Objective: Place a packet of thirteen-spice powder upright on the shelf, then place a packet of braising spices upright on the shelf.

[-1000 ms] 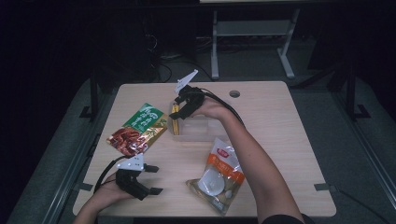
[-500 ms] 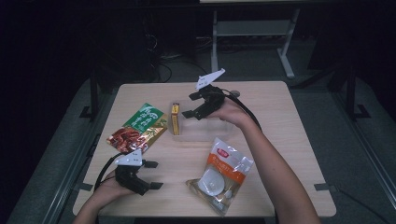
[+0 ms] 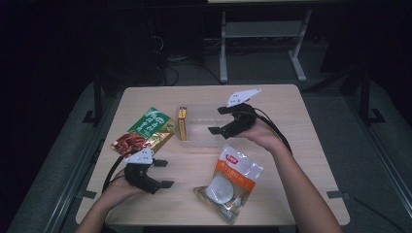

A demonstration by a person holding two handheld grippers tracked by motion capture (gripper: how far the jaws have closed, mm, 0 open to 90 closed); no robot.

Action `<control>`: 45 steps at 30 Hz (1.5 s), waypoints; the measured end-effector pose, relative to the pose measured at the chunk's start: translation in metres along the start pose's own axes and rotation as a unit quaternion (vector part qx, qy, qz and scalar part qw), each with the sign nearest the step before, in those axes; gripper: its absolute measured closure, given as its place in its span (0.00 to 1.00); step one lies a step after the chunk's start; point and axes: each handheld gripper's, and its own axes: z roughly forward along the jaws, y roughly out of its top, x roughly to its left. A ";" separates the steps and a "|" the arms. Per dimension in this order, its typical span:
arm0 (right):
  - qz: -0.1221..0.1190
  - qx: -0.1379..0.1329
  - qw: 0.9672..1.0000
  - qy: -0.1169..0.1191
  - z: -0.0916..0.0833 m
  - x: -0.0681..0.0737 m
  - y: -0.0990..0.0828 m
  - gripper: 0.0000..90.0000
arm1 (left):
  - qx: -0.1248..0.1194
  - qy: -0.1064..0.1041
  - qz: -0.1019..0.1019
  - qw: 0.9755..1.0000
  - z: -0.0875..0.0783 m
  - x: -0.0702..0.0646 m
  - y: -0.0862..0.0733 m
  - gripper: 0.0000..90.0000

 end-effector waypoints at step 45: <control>0.093 0.019 0.990 -0.106 -0.096 0.058 -0.154 0.17 | 0.030 0.113 -0.050 0.992 -0.038 0.047 0.021 0.27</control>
